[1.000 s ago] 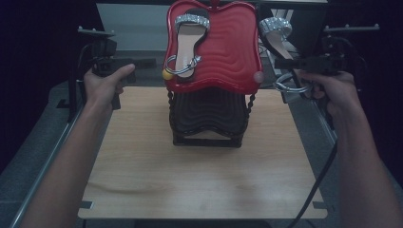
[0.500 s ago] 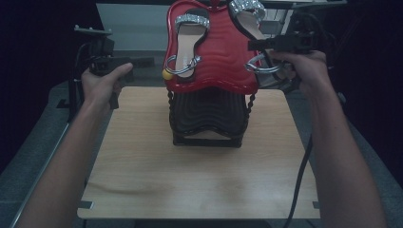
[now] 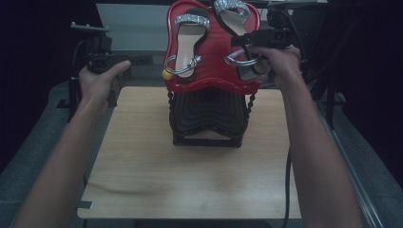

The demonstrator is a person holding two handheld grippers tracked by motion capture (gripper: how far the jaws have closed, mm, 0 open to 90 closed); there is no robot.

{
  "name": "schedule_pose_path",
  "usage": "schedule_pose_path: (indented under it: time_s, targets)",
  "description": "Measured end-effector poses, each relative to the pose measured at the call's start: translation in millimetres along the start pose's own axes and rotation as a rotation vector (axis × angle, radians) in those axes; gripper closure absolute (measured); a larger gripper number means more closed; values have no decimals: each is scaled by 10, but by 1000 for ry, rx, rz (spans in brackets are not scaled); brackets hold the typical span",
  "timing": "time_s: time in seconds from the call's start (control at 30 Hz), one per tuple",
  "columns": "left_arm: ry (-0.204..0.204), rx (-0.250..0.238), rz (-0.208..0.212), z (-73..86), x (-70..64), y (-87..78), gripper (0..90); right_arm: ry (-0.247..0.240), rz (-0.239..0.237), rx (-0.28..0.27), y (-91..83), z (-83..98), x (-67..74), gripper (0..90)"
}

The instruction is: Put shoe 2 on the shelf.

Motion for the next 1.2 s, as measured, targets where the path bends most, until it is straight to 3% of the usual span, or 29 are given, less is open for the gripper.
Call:
schedule_pose_path:
  time_s: [0.2,0.27,0.4,0.5,0.53,0.7,0.87,0.93,1.2]
  targets:
    - [-1,8,-1,21,1,26,321,-16,141,15,176,107,-180,421]
    - [1,9,-5,20,10,29,321,11,157,10,217,126,-215,412]
    - [2,10,-7,27,17,34,321,-10,226,39,298,150,-262,387]
    - [0,13,-11,46,28,42,321,-9,235,40,305,143,-260,363]
    - [-1,14,-12,51,31,47,321,-15,233,40,303,141,-259,350]
    - [-3,18,-8,70,11,74,321,-80,320,-18,278,80,-248,329]
    - [0,19,-8,65,-4,87,322,-85,329,-16,297,52,-253,321]
    - [-1,20,-7,68,-4,89,322,-86,320,-22,301,33,-240,368]
    - [-8,21,-11,96,40,87,322,-98,320,17,323,47,-225,375]
Point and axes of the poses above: each handheld gripper's, and its own axes: y roughly forward along the jaws, z roughly out of its underside, x roughly to its left, the point moved 8 cm from there along y, roughly forward along the jaws, and after that the axes turned 7 degrees about -x, right-handed, at the moved point
